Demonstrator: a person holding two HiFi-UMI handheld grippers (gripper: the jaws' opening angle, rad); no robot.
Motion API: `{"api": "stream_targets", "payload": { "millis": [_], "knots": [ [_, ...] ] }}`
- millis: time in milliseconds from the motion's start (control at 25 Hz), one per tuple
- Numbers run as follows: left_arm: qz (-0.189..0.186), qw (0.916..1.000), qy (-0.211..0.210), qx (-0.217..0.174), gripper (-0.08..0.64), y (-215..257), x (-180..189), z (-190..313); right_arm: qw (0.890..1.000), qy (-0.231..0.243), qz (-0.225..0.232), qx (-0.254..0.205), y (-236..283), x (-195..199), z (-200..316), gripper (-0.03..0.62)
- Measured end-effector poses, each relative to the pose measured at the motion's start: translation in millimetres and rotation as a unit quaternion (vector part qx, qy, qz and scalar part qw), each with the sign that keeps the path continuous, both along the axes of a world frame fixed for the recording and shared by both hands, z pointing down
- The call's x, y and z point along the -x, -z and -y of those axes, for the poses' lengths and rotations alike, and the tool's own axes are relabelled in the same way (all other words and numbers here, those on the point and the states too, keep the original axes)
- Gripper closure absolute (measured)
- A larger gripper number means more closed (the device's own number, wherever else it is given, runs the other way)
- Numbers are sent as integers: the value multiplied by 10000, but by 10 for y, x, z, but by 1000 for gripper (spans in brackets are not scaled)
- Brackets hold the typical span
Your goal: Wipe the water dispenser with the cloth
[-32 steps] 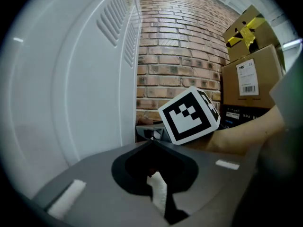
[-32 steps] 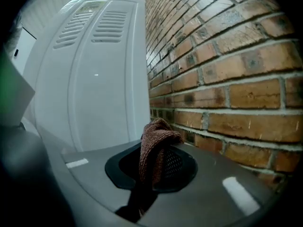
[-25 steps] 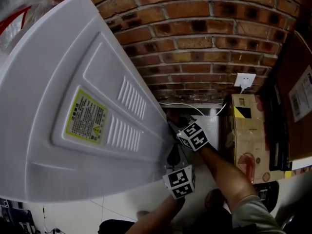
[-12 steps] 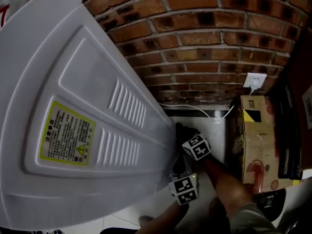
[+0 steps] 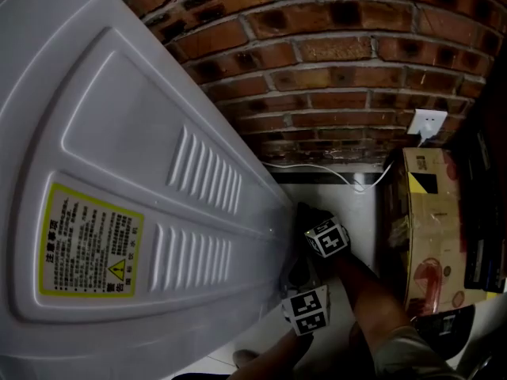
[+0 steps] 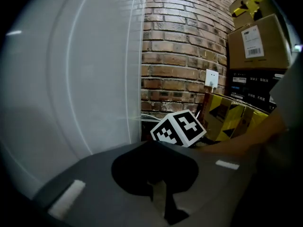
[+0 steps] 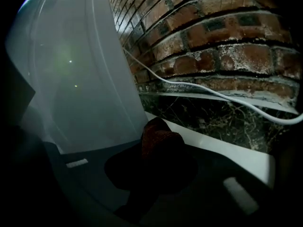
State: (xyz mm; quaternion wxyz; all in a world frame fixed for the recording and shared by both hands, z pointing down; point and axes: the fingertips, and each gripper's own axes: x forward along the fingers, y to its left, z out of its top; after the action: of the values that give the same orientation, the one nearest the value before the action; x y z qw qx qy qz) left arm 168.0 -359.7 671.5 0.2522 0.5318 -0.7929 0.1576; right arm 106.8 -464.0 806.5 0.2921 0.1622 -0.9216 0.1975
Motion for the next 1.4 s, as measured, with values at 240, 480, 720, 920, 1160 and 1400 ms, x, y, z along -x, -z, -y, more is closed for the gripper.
{"api": "stream_targets", "payload": {
  "millis": [240,480,720,920,1160,1400],
  "knots": [
    [-56,9995,-260,-141,560,130,-133,-16,9971,-637,357,-202,522,-242,87,541],
    [-37,9968,-585,-541,560,571,-344,-193,9893,-1062,736,-680,1394,-627,-134,541],
    [120,9892,-939,-1120,560,1281,-492,-415,9742,-1370,1042,-1457,2439,-1120,-526,541],
    [413,9791,-1318,-1493,560,1916,-629,-856,9685,-1171,1025,-1944,2982,-1435,-1159,541],
    [579,9796,-1330,-1387,560,1956,-595,-1550,9748,-830,511,-2006,2898,-1821,-1919,540],
    [435,9826,-1513,-982,560,1377,-668,-1899,9808,-974,331,-1654,2213,-1966,-2306,540]
  ]
}}
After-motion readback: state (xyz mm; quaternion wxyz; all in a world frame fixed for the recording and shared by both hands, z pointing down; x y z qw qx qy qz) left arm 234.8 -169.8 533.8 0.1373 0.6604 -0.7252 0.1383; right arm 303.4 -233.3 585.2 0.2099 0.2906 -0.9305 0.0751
